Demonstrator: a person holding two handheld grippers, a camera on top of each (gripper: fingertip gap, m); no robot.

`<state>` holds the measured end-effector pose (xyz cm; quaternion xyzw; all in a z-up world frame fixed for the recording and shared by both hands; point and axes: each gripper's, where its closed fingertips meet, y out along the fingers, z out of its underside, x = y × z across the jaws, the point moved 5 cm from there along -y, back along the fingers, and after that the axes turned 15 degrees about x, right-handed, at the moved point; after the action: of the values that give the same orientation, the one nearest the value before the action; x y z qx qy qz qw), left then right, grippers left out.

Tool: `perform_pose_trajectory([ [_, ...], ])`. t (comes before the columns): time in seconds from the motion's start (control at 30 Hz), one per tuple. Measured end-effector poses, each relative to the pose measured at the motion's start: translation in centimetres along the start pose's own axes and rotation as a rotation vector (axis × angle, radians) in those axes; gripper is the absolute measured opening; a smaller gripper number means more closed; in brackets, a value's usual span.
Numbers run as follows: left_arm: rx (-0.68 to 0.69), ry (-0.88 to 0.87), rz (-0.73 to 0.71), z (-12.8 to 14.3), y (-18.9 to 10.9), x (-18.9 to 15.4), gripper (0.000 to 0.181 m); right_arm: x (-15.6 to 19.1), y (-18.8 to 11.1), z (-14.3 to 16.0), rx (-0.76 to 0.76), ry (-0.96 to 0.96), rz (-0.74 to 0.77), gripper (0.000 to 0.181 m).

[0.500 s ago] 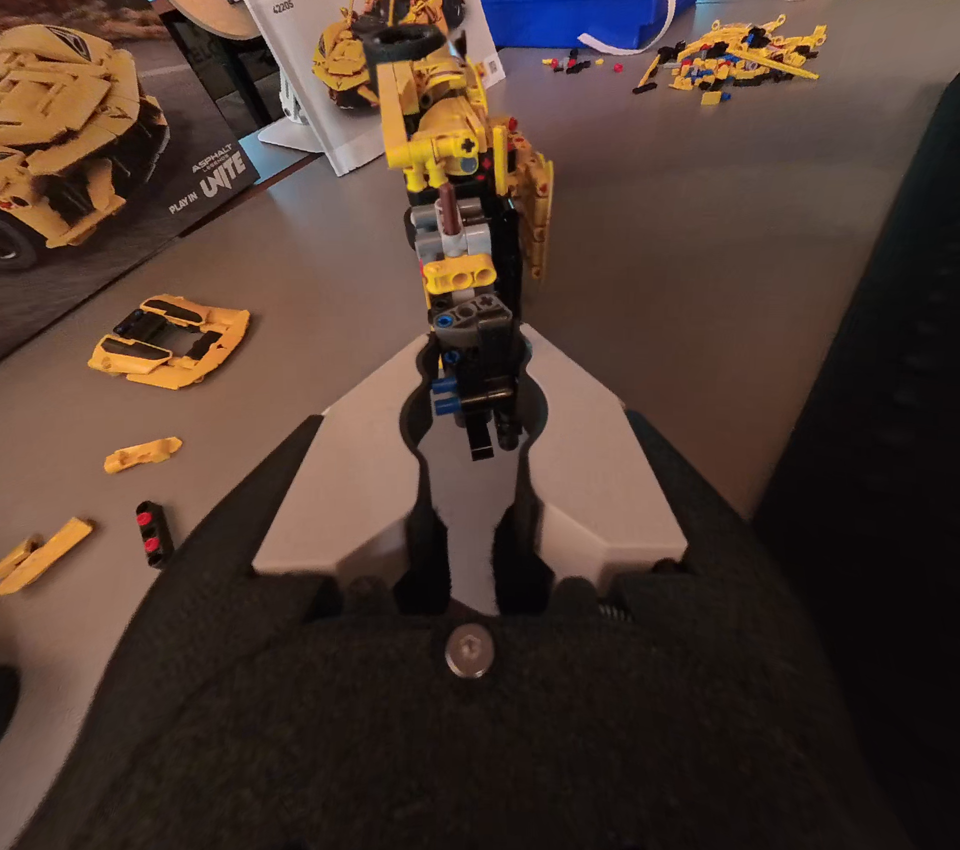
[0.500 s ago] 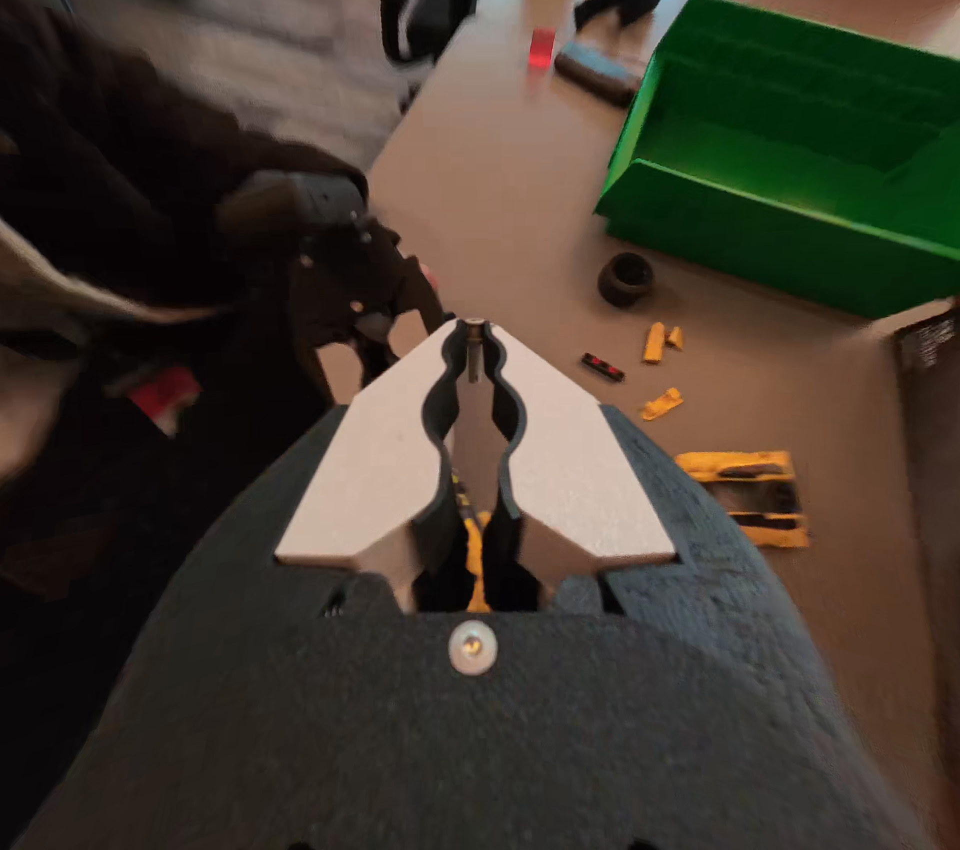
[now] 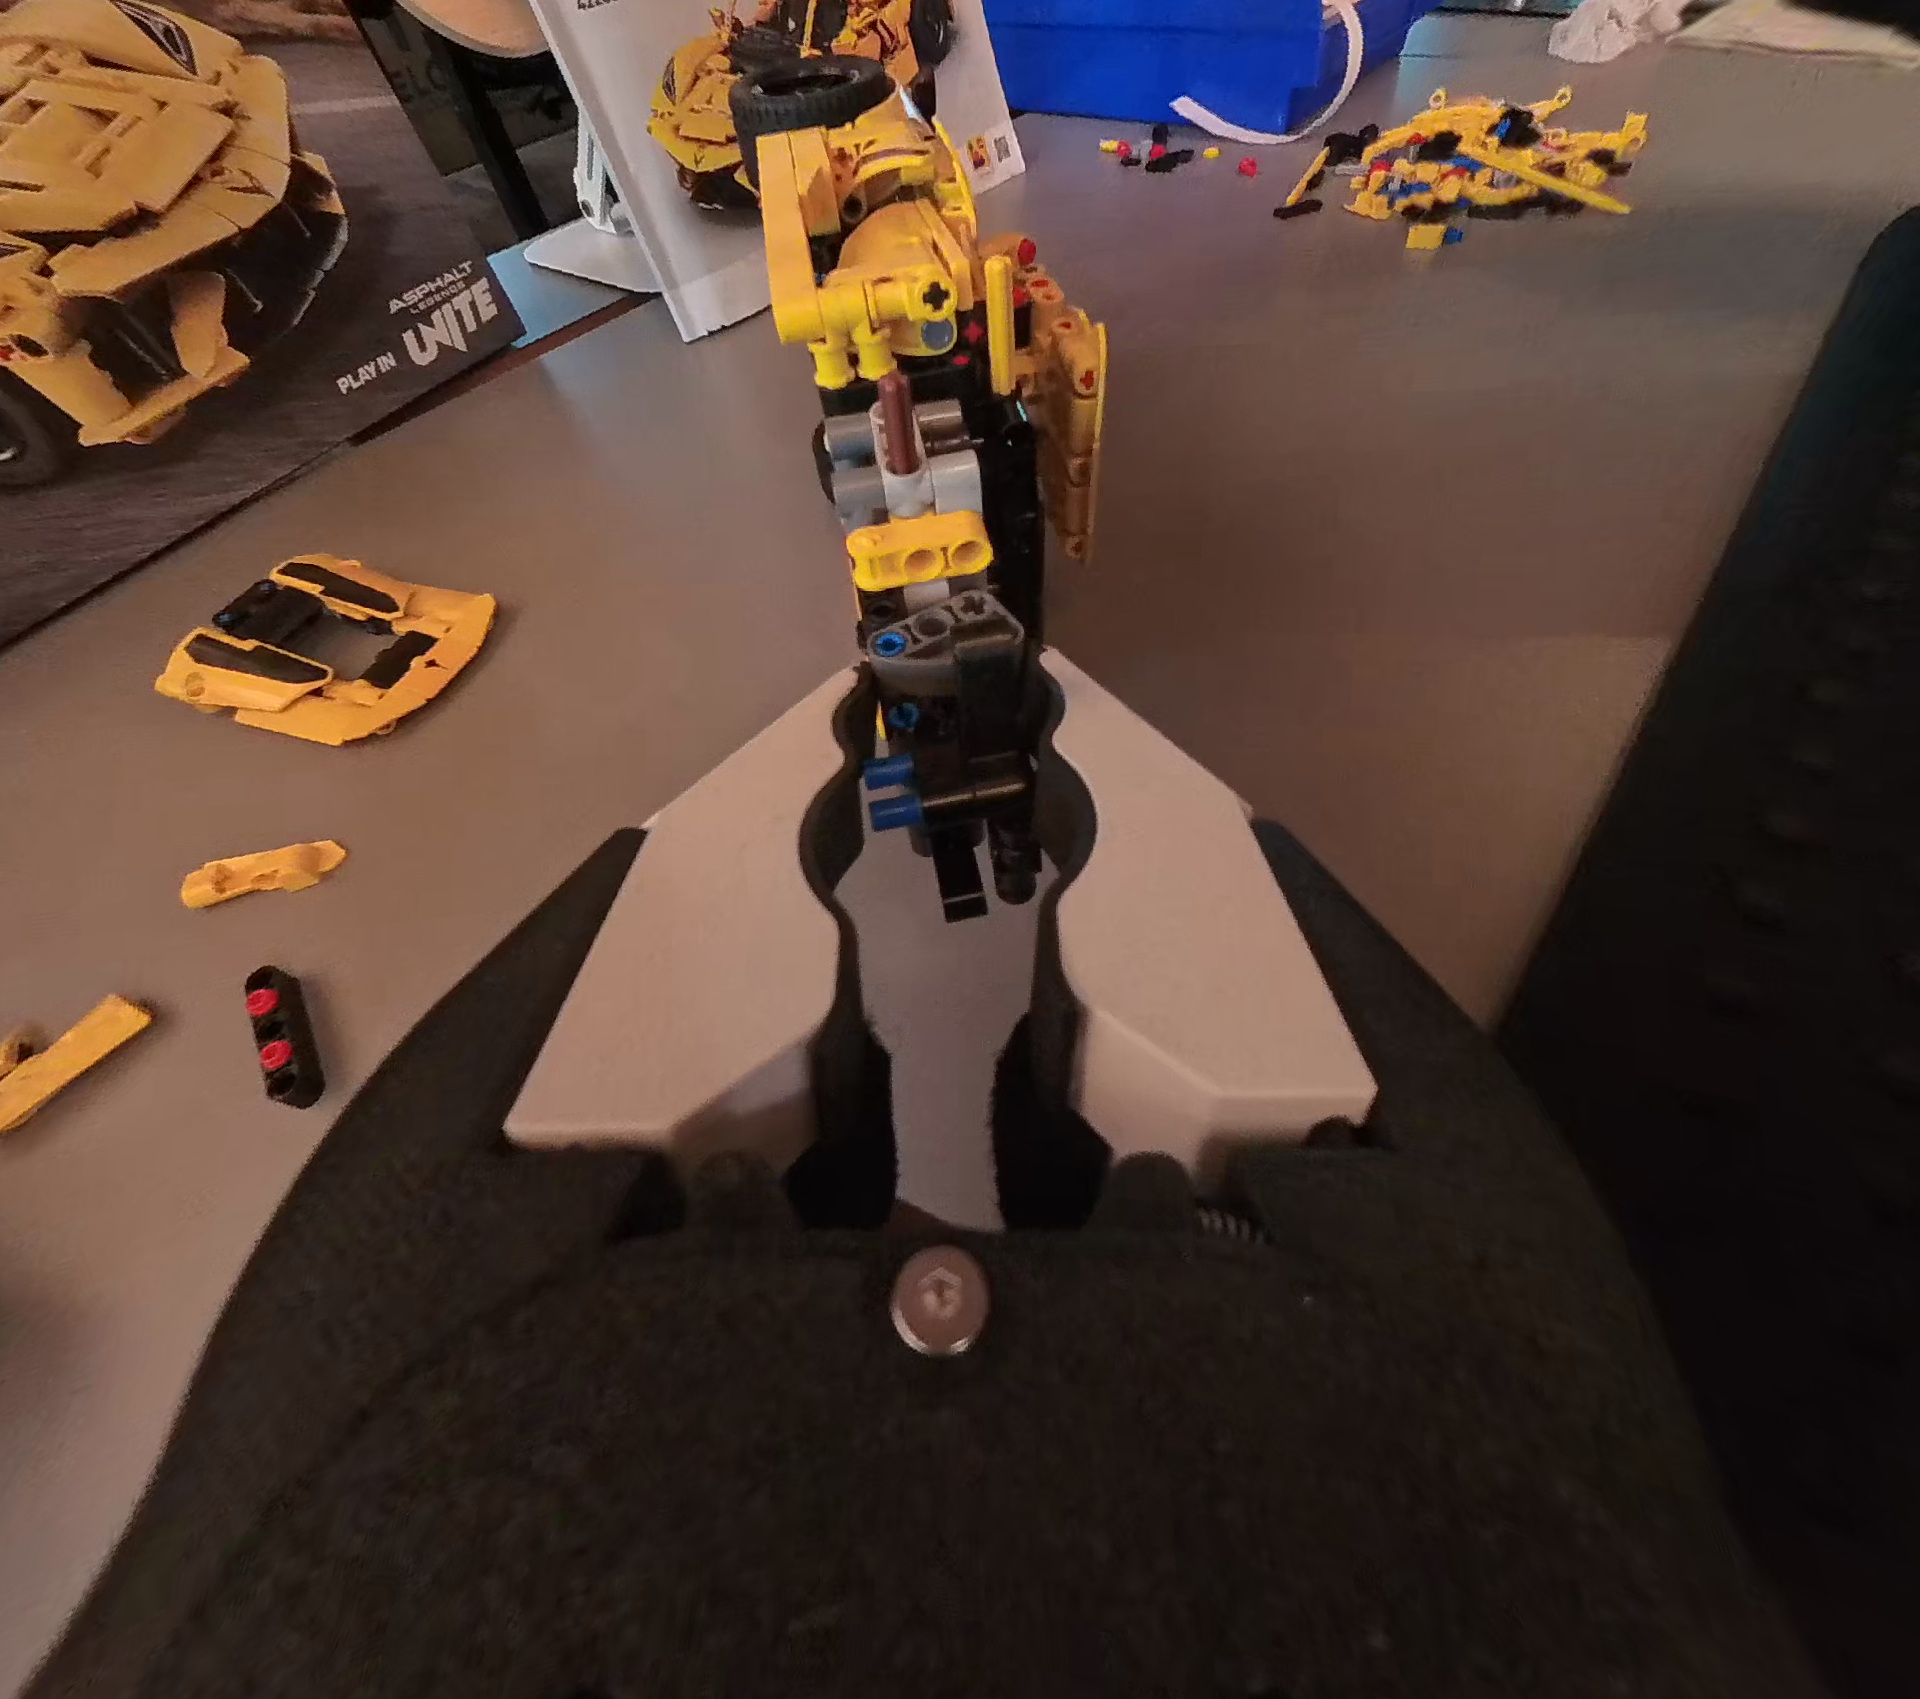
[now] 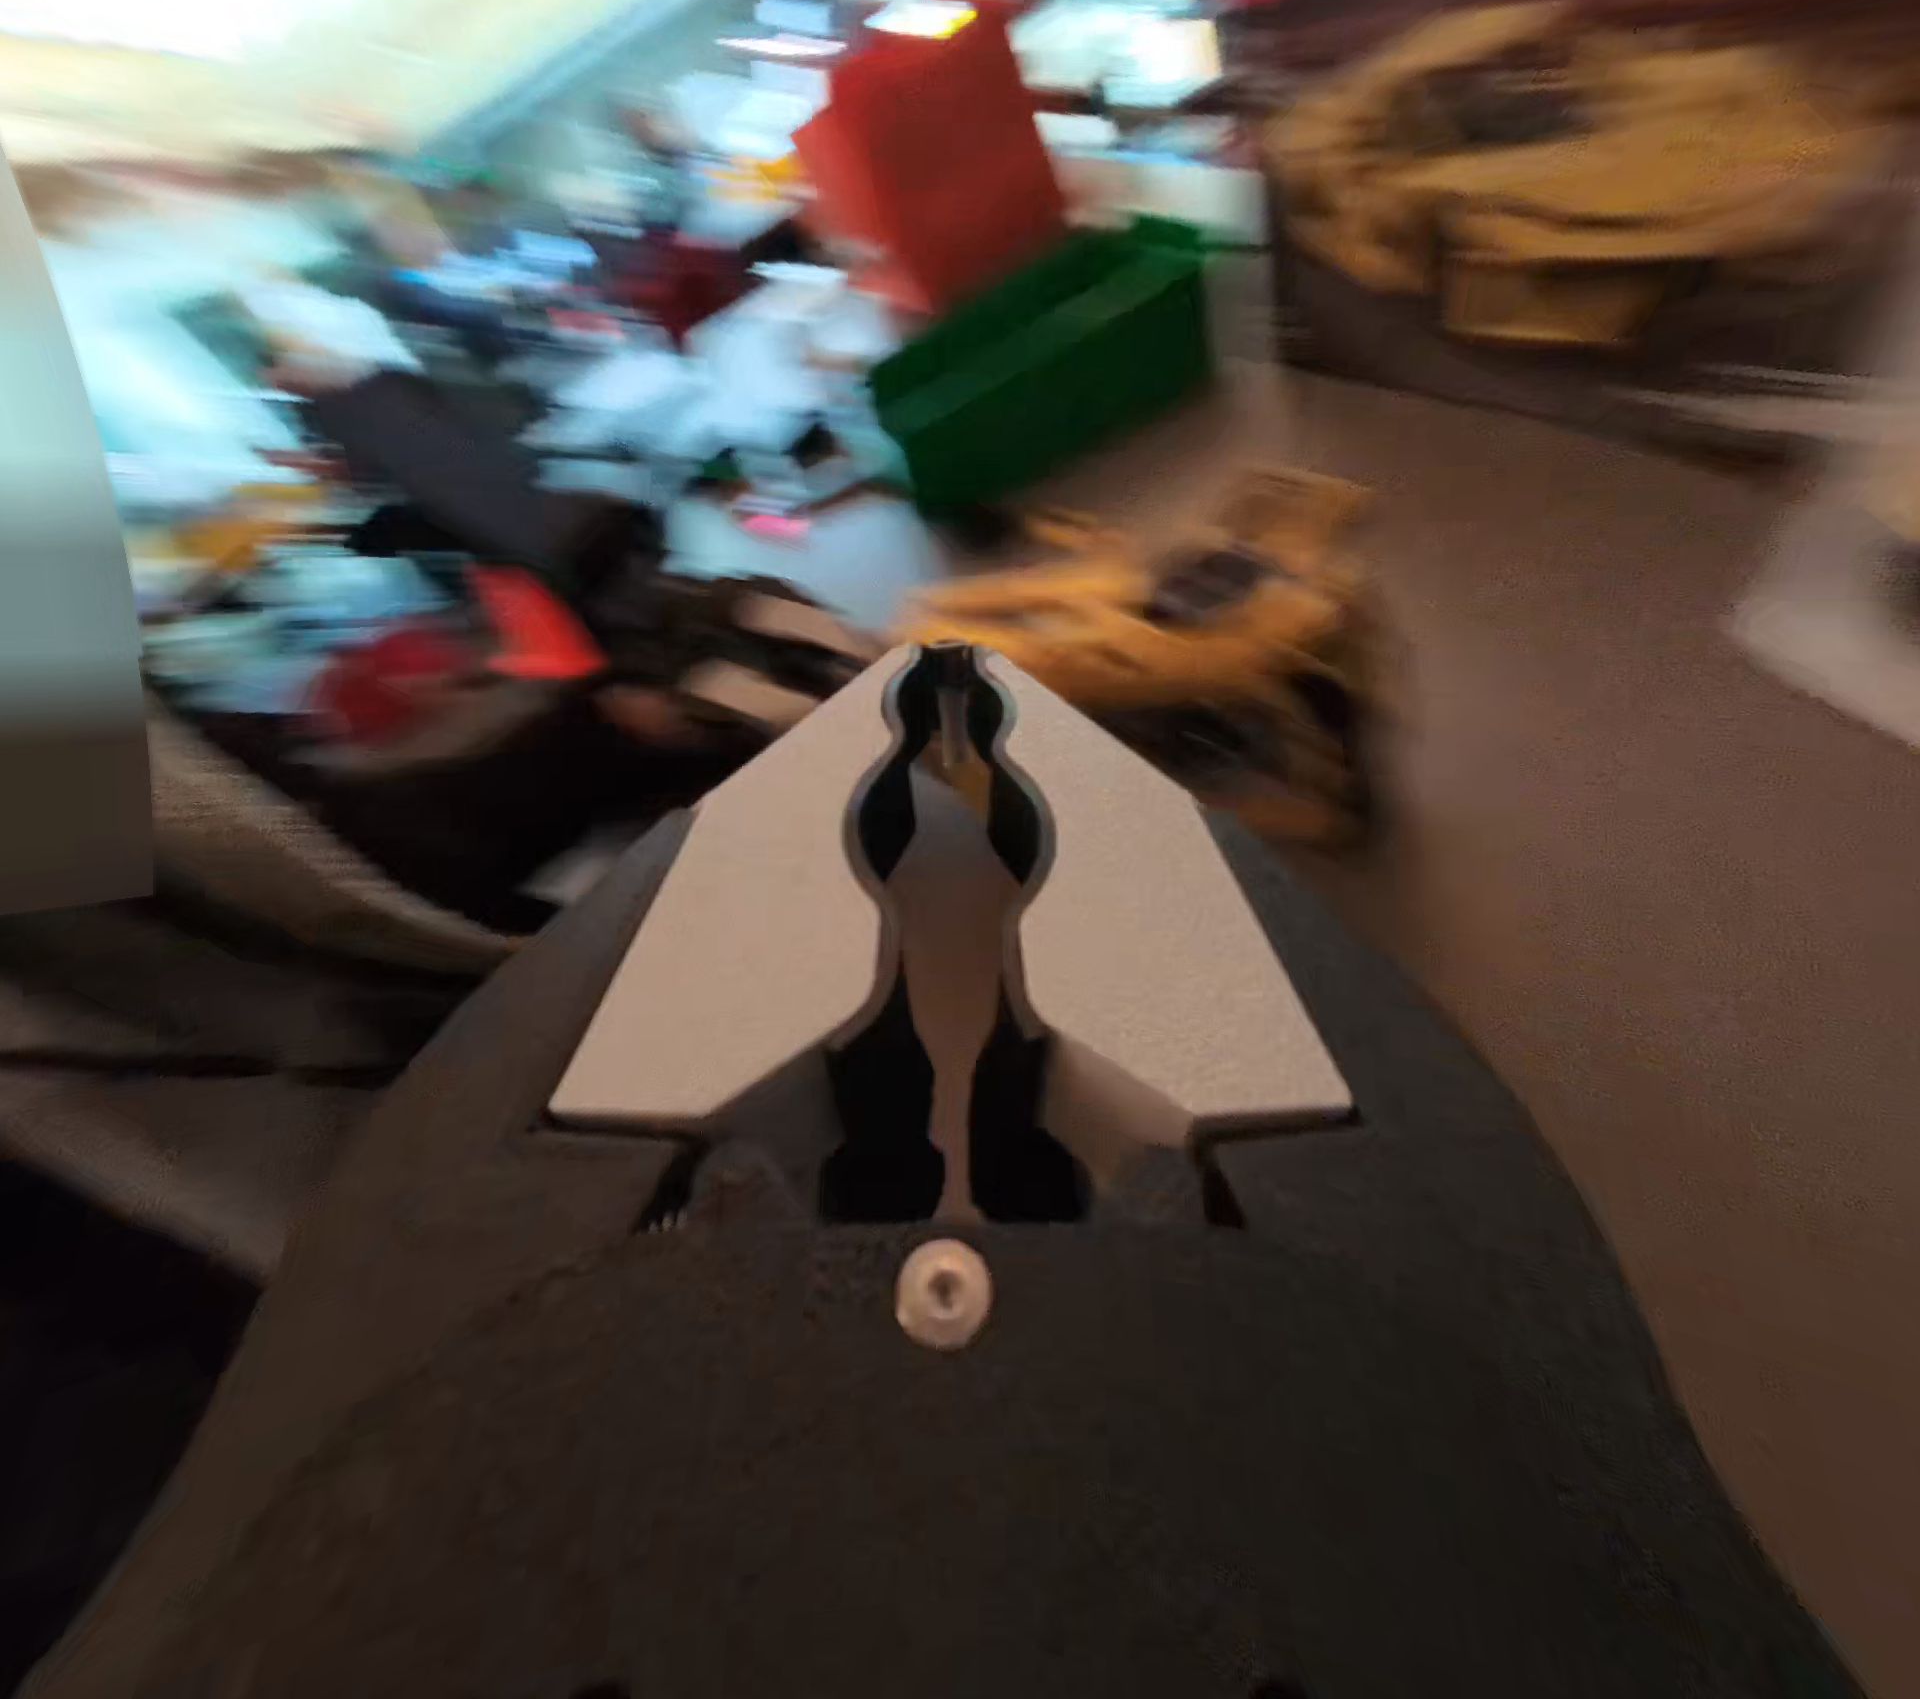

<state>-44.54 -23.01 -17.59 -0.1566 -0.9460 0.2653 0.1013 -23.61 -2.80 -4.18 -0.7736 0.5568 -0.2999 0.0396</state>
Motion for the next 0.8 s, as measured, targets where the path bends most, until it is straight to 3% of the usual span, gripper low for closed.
perform_pose_trajectory([
  [0.07, 0.0, -0.019, 0.003, -0.1, 0.1, 0.1, 0.027, -5.1, -7.0, 5.0, 0.114, 0.069, 0.489, 0.006],
  [0.13, 0.013, -0.077, 0.0, -0.3, 0.1, 0.2, 0.027, -8.5, -14.0, 10.6, 0.229, 0.241, 0.813, 0.006],
  [0.2, 0.015, -0.164, -0.01, -0.9, 0.3, -0.2, 0.027, -10.1, -18.5, 15.8, 0.332, 0.441, 0.931, 0.005],
  [0.3, 0.002, -0.151, -0.094, -2.4, 1.1, -1.7, 0.028, -11.2, -21.2, 20.0, 0.422, 0.555, 0.987, 0.006],
  [0.4, 0.083, -0.105, -0.135, -3.1, 3.3, -3.3, 0.029, -11.9, -21.3, 20.9, 0.409, 0.575, 0.963, 0.006],
  [0.6, 0.067, -0.149, -0.09, -4.3, 5.2, -4.7, 0.033, -13.1, -21.6, 22.5, 0.478, 0.614, 0.974, 0.011],
  [0.73, 0.023, -0.204, -0.015, -4.3, 5.0, -4.5, 0.036, -11.3, -22.6, 18.9, 0.259, 0.47, 1.075, 0.016],
  [0.8, -0.025, -0.211, 0.01, -4.4, 4.5, -4.4, 0.036, -8.6, -22.0, 15.4, 0.041, 0.341, 1.081, 0.021],
])
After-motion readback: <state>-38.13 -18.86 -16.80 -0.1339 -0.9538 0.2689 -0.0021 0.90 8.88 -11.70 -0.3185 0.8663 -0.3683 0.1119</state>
